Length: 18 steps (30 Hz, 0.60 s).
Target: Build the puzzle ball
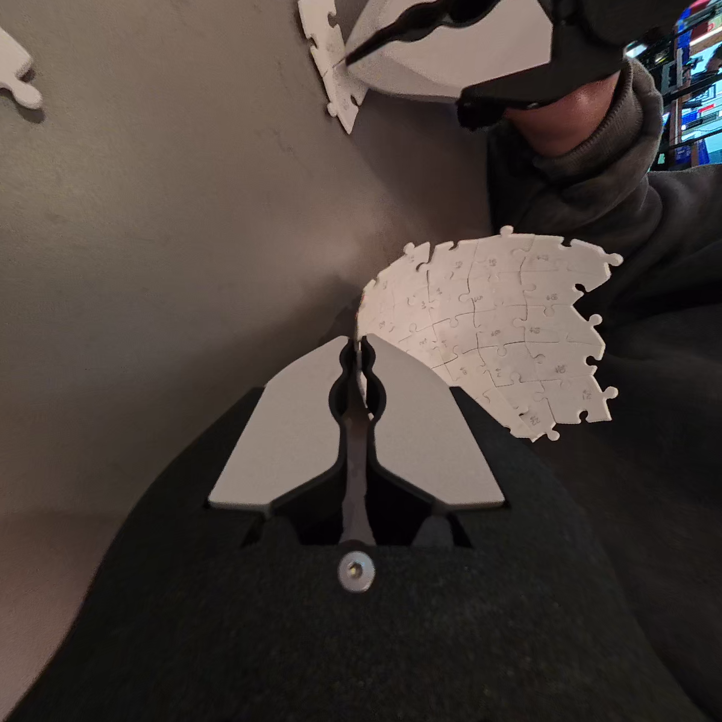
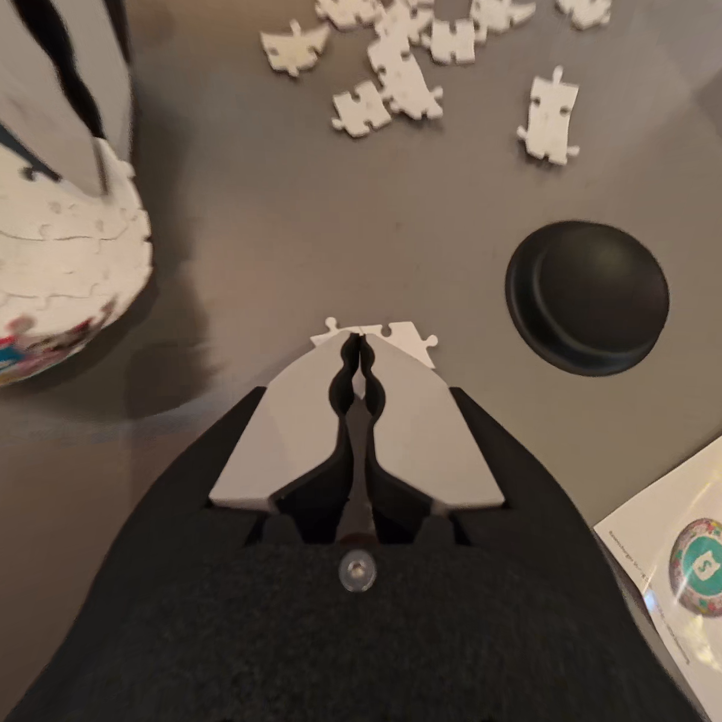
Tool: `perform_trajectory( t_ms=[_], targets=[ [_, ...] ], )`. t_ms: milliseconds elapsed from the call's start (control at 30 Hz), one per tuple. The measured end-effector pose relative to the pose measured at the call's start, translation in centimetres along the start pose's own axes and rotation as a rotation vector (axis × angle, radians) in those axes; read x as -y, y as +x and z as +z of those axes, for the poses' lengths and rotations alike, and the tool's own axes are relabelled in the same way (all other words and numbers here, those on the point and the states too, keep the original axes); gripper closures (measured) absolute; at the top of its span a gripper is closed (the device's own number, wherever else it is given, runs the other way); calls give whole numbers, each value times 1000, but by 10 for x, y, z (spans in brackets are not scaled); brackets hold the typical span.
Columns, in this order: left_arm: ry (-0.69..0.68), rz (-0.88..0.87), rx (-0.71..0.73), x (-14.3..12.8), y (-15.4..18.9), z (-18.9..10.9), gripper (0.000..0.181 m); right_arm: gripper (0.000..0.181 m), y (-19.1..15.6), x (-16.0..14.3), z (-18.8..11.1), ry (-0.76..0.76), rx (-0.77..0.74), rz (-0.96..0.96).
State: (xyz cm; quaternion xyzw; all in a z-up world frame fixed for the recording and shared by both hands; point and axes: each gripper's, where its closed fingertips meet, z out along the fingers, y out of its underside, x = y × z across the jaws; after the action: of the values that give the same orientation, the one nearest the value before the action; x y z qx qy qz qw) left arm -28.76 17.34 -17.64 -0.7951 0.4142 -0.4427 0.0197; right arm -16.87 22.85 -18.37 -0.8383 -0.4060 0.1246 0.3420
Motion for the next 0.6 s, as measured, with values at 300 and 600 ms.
perform_trajectory(
  t_ms=[300,600],
  targets=[
    [-6,2,-28,-1,2,1,179,181,0,-7,7,-46,93,85],
    [10,-17,-25,-1,-3,-5,179,181,8,0,-9,-25,106,90]
  ],
)
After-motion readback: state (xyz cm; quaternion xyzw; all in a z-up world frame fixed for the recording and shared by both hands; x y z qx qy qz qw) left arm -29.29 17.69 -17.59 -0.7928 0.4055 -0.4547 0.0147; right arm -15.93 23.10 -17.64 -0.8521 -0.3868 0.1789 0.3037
